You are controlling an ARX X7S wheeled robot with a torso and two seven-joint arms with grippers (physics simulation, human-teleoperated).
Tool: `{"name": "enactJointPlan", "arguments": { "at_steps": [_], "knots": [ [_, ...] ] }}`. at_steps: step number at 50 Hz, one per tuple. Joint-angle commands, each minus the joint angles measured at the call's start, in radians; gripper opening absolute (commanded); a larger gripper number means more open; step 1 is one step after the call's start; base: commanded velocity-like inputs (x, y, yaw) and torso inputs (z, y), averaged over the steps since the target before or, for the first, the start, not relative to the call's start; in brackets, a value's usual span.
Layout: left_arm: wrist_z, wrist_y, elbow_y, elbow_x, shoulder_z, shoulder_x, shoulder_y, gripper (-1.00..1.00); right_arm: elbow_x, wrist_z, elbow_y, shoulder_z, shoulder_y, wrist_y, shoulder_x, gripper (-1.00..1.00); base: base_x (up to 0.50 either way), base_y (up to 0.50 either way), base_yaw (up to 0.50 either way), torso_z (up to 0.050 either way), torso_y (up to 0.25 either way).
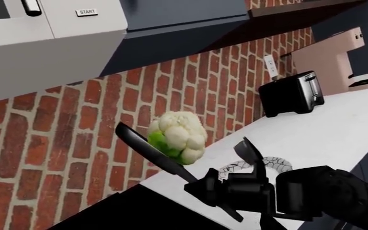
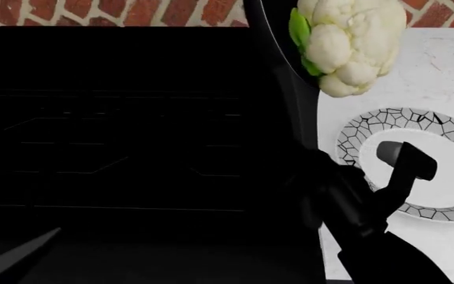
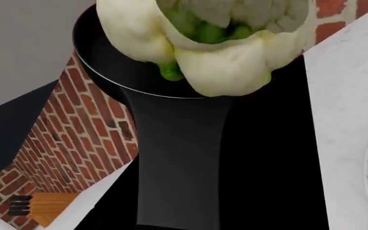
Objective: Pick up the pan and dump the vegetables in it onto the plate. Then return the pan to the stove.
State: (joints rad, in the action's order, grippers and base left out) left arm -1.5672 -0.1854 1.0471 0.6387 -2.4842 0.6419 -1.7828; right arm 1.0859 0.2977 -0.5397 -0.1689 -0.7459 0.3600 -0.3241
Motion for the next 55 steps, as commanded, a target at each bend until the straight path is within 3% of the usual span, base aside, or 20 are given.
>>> {"name": "enactJointPlan", "arguments": {
  "at_steps": [1, 13, 17, 23, 26, 30, 45, 55],
  "knots": [
    [-0.003, 0.002, 0.000, -0.011, -0.005, -0.008, 0.005, 1.00, 0.107, 0.034, 0.045, 0.074, -0.079, 0.001, 0.004, -1.00, 0.00, 0.00, 0.00, 0.010, 0.000],
    [-0.003, 0.029, 0.000, -0.012, 0.021, -0.092, 0.015, 1.00, 0.067, 0.069, -0.121, 0.039, -0.204, 0.000, 0.029, -1.00, 0.00, 0.00, 0.00, 0.000, 0.003],
    [-0.003, 0.034, 0.000, -0.013, 0.025, -0.104, 0.032, 1.00, 0.017, -0.008, 0.034, -0.008, -0.148, 0.002, 0.019, -1.00, 0.00, 0.00, 0.00, 0.000, 0.000],
    [-0.003, 0.038, 0.000, 0.000, 0.042, -0.129, 0.052, 1.00, -0.108, -0.199, 0.431, -0.121, -0.103, 0.060, -0.065, -1.00, 0.00, 0.00, 0.00, 0.002, 0.002],
    [-0.003, 0.034, 0.000, 0.001, 0.044, -0.141, 0.057, 1.00, -0.143, -0.313, 0.679, -0.177, -0.108, 0.138, -0.119, -1.00, 0.00, 0.00, 0.00, 0.000, 0.000],
    [-0.003, 0.015, 0.000, -0.017, 0.033, -0.144, 0.059, 1.00, -0.199, -0.376, 0.836, -0.242, -0.122, 0.207, -0.171, -1.00, 0.00, 0.00, 0.00, 0.000, 0.003],
    [-0.003, -0.033, 0.000, -0.053, 0.001, -0.083, 0.028, 1.00, -0.289, -0.490, 0.964, -0.394, -0.174, 0.429, -0.247, -1.00, 0.00, 0.00, 0.00, 0.000, 0.000],
    [-0.003, -0.043, 0.000, -0.091, -0.010, -0.052, 0.045, 1.00, -0.288, -0.586, 1.065, -0.467, -0.342, 0.718, -0.298, -1.00, 0.00, 0.00, 0.00, 0.000, 0.001]
  ]
}}
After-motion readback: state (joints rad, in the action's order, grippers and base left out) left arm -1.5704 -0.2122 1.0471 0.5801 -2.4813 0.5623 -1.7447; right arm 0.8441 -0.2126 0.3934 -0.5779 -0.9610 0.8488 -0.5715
